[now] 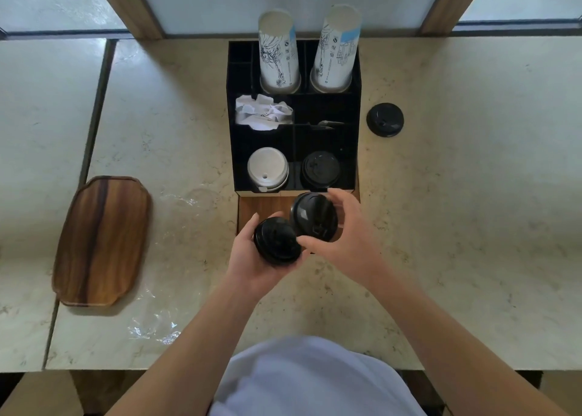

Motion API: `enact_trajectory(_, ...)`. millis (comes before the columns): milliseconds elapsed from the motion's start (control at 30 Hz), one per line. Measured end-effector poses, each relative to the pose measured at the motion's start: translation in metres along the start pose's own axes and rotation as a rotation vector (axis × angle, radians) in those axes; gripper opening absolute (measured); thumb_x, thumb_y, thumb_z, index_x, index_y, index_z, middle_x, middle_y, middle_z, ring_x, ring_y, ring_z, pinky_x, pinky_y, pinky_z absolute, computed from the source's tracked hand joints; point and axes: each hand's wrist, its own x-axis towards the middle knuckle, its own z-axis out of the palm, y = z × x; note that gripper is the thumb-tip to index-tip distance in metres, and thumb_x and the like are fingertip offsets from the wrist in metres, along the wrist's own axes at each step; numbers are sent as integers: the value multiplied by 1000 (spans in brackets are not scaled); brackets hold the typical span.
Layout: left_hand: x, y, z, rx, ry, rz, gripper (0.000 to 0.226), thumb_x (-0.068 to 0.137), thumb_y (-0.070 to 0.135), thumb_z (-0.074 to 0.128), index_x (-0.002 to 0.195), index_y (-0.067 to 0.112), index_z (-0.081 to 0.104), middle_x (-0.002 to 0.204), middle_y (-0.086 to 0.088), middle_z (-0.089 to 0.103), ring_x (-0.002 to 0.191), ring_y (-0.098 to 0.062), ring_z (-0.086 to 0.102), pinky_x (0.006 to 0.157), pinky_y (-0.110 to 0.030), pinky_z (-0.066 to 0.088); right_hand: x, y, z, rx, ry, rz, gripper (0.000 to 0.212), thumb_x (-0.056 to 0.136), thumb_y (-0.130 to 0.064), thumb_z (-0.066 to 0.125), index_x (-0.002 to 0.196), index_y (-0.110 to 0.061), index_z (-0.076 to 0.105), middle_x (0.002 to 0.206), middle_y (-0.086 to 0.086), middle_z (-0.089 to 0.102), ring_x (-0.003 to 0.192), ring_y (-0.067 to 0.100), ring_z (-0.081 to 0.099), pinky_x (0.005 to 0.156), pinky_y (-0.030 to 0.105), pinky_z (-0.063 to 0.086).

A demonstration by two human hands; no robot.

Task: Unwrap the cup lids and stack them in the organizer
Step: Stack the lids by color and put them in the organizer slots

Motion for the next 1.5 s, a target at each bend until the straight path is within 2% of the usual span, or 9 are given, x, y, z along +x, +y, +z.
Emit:
enact_trajectory(200,-7,-2,6,91,-80,-18,56,98,52,50,127,9,71,135,-21,65,121,-38,65,102,-53,51,-16,-21,9,-47,-74,15,93,70,-64,77,147,-29,41,141,-14,51,130,5,50,108,32,47)
enact_trajectory(300,-10,-2,8,38,-60,1,53,93,45,58,132,10,67,135,-23,65,119,-41,65,101,-56,50,-13,-27,13,208,-37,238,82,67,-69,76,136,-34,50,124,-22,61,112,-9,59,96,18,50)
enact_trajectory(400,-10,-1,7,18,-55,46,45,89,39,63,127,15,67,128,-22,65,121,-42,62,102,-57,47,-3,-27,10,583,-4,589,75,63,-77,74,122,-31,62,109,-12,73,102,4,70,83,27,58)
enact_trajectory(500,-9,-1,5,19,-24,90,38,90,37,61,121,16,70,123,-22,66,127,-41,58,103,-59,46,0,-25,12,573,-48,692,76,62,-84,70,114,-30,67,103,-4,76,97,11,73,71,29,58)
enact_trajectory(600,-9,-2,10,101,19,216,36,89,34,62,118,15,71,116,-19,69,114,-36,65,98,-55,52,-1,-27,21,524,-167,745,86,57,-90,68,114,-26,69,104,7,76,101,16,71,83,41,61)
enact_trajectory(667,-11,-4,15,227,47,337,32,90,31,61,115,15,73,114,-16,71,108,-33,67,89,-45,56,-3,-32,27,548,-228,784,87,56,-89,68,117,-26,70,109,3,75,106,18,69,80,37,58)
enact_trajectory(900,-23,-17,26,599,86,559,38,90,40,46,120,26,64,123,-10,63,117,-32,60,83,-42,51,-8,-55,50,591,-314,829,99,52,-87,66,129,-25,59,115,-5,72,105,14,69,77,33,54)
enact_trajectory(1233,-19,-14,23,863,49,679,43,99,47,33,120,30,66,114,0,70,107,-24,67,76,-32,53,0,-52,41,648,-403,836,75,65,-84,70,113,-28,71,106,-4,79,104,21,72,86,37,57)
enact_trajectory(1500,-19,-11,35,855,89,634,44,95,56,38,118,33,68,112,0,72,103,-21,70,69,-26,56,9,-40,35,544,-532,802,119,32,-108,51,107,-19,75,95,1,81,80,16,79,71,32,59)
